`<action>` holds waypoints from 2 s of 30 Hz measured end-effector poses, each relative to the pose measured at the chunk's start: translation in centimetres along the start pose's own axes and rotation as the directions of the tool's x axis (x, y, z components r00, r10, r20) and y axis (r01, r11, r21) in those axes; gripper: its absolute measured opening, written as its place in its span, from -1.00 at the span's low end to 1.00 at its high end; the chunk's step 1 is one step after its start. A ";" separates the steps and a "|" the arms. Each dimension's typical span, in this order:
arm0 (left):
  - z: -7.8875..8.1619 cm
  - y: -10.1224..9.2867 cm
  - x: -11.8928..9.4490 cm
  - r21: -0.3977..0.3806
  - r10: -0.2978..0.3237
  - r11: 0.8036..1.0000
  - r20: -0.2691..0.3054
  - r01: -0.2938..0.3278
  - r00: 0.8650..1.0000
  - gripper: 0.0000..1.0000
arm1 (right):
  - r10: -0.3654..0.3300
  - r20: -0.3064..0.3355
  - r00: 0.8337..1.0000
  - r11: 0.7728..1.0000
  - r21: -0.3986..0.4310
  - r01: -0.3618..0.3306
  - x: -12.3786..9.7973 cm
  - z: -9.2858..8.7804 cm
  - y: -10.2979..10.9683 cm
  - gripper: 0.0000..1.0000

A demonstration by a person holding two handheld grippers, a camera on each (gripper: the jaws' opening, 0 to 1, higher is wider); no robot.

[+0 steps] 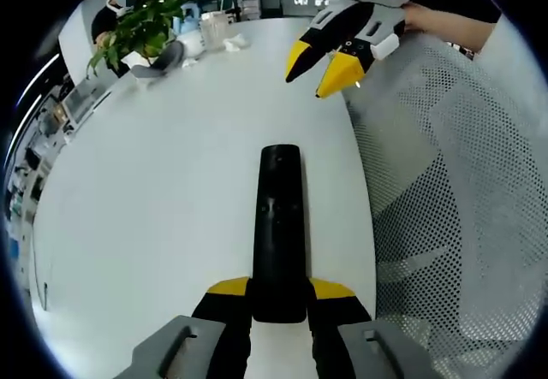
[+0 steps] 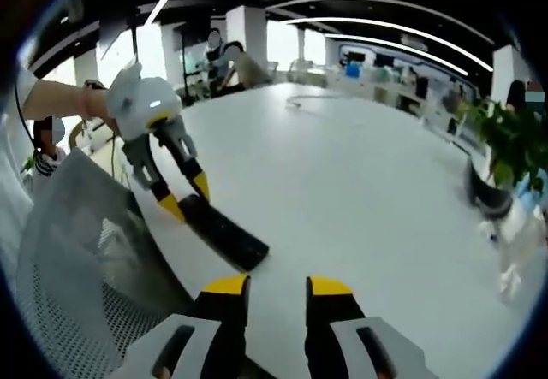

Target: Press the specified remote control buttons in sequence, fully releasing each button before pressing the next.

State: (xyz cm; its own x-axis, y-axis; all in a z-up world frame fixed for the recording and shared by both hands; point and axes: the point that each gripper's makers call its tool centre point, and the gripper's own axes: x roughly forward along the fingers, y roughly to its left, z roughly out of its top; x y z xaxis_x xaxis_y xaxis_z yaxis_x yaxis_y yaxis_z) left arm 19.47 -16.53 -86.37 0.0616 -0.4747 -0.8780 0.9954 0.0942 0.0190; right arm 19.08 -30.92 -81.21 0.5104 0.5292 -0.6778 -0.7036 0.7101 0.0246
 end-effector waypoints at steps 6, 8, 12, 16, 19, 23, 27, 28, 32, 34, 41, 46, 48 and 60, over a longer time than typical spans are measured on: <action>-0.1 -0.4 -0.1 -0.001 -0.001 1.000 0.003 0.001 1.000 -0.51 | 0.013 -0.012 1.000 1.000 0.003 -0.013 0.1 -0.2 0.2 -0.56; -0.1 -0.6 -0.1 0.006 -0.003 1.000 0.001 0.003 1.000 -0.51 | 0.015 -0.016 1.000 1.000 0.002 -0.015 0.1 -0.3 0.3 -0.57; -0.1 -0.9 -0.1 0.015 -0.006 1.000 -0.006 0.006 1.000 -0.51 | 0.019 -0.023 1.000 1.000 0.000 -0.019 0.2 -0.3 0.4 -0.58; -0.1 -1.1 -0.1 0.012 -0.006 1.000 -0.002 0.006 1.000 -0.51 | 0.024 -0.032 0.999 1.000 -0.004 -0.025 0.3 -0.5 0.5 -0.58; -0.2 -1.2 -0.1 0.006 -0.005 1.000 0.008 0.005 1.000 -0.51 | 0.033 -0.037 0.999 0.999 -0.004 -0.033 0.3 -0.6 0.6 -0.59; -0.3 -1.5 -0.1 0.004 -0.004 1.000 0.025 0.004 1.000 -0.51 | 0.041 -0.046 0.998 0.999 -0.007 -0.041 0.4 -0.7 0.8 -0.59; -0.2 -1.9 -0.2 0.018 -0.012 1.000 0.035 0.011 0.999 -0.51 | 0.042 -0.050 0.998 0.999 -0.004 -0.042 0.4 -0.7 0.7 -0.59; -0.2 -1.9 -0.2 0.015 -0.011 1.000 0.043 0.010 0.999 -0.51 | 0.041 -0.051 0.998 0.999 -0.003 -0.042 0.4 -0.8 0.7 -0.60; -0.2 -2.1 -0.3 -0.012 -0.004 1.000 0.087 0.005 0.996 -0.51 | 0.042 -0.056 0.998 0.999 0.000 -0.042 0.5 -0.9 0.7 -0.60; -0.3 -2.1 -0.3 -0.017 -0.001 1.000 0.108 0.003 0.994 -0.51 | 0.045 -0.059 0.997 0.999 -0.004 -0.045 0.5 -0.9 0.8 -0.60; -0.3 -2.4 -0.4 -0.038 0.004 0.999 0.203 0.003 0.979 -0.51 | 0.049 -0.071 0.996 0.999 -0.018 -0.050 0.6 -1.1 0.9 -0.61; -0.1 -2.5 -0.4 -0.070 0.027 0.998 0.258 -0.010 0.966 -0.50 | 0.055 -0.087 0.995 0.998 -0.024 -0.057 0.7 -1.3 1.1 -0.62; 0.1 -2.6 -0.4 -0.072 0.031 0.997 0.272 -0.012 0.962 -0.50 | 0.059 -0.094 0.994 0.998 -0.025 -0.062 0.7 -1.4 1.1 -0.62; 0.9 -3.1 -0.1 -0.063 0.016 0.998 0.349 0.006 0.937 -0.50 | 0.072 -0.126 0.989 0.996 -0.042 -0.078 0.9 -1.8 1.4 -0.67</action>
State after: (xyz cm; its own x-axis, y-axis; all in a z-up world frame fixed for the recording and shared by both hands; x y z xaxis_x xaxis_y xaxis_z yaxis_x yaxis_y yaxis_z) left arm 16.43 -17.58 -85.92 0.0995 -0.7488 -0.6553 0.9891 0.1461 -0.0168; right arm 17.72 -30.29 -83.12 0.3922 0.5160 -0.7615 -0.7614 0.6467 0.0461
